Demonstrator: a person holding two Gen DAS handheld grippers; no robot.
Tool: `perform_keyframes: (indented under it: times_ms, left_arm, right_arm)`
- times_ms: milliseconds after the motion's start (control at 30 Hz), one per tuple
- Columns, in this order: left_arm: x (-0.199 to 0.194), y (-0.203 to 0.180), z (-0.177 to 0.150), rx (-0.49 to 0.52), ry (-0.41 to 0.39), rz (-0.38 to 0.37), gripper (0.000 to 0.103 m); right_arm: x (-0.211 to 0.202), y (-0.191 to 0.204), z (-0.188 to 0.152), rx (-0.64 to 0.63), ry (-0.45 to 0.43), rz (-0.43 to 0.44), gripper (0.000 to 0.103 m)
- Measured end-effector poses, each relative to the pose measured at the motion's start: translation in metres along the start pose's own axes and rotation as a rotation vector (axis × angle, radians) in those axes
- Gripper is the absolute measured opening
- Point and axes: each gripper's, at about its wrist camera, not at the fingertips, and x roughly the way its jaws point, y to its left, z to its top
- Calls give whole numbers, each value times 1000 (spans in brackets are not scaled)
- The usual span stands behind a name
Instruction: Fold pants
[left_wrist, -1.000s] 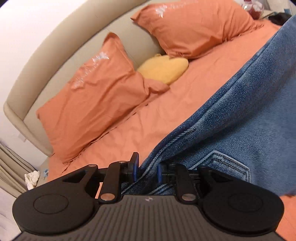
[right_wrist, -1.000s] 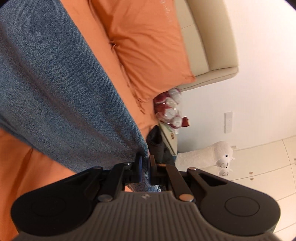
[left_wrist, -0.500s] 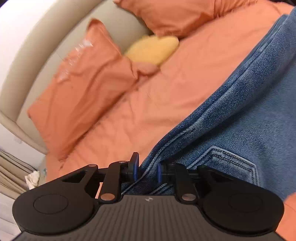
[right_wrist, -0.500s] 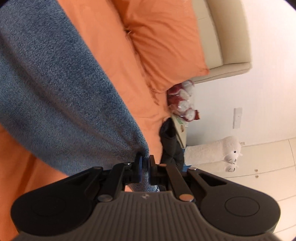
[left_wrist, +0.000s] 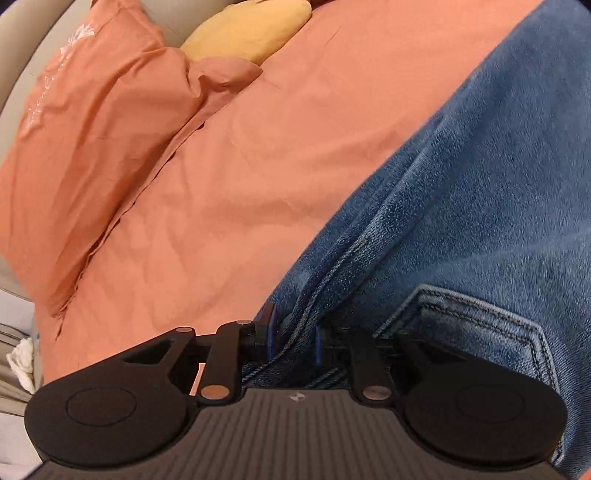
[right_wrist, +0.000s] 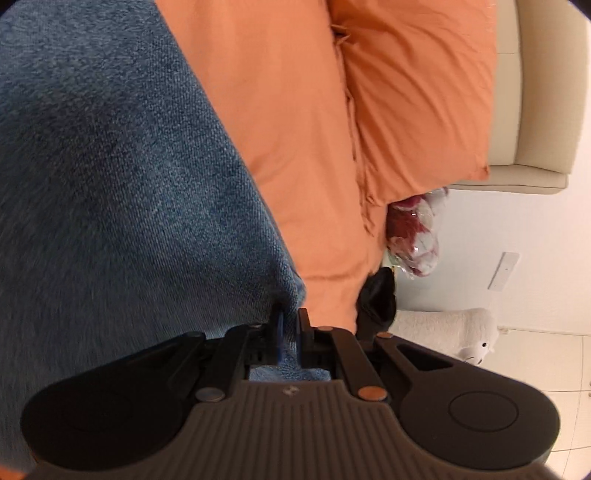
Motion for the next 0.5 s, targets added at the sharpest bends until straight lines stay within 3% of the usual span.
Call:
perform_keyframes:
  times_ms: [100,200,367,400,433,500]
  left_arm:
    - [-6,12,9,-29,-26,-15,23]
    - [-2,14,18,-34,10,-24,23]
    - [-1,10,19,-18,21,19,33]
    - [-4,12,19,-27,26,25,43]
    - [-8,15,19,-33,30,44,62]
    - [-19,22,15,-51,14,62,85]
  right_arm:
    - [10,4,8,2,14,5,0]
    - [8,4,11,72,19,-15,0]
    - [0,-6,8,131,-5,-52,0]
    - [-1,-8,7,144,-3,-52,0]
    - [0,-11,7,157,-4,-60,0]
    - [-3,-15,7,197,-24,-88,0]
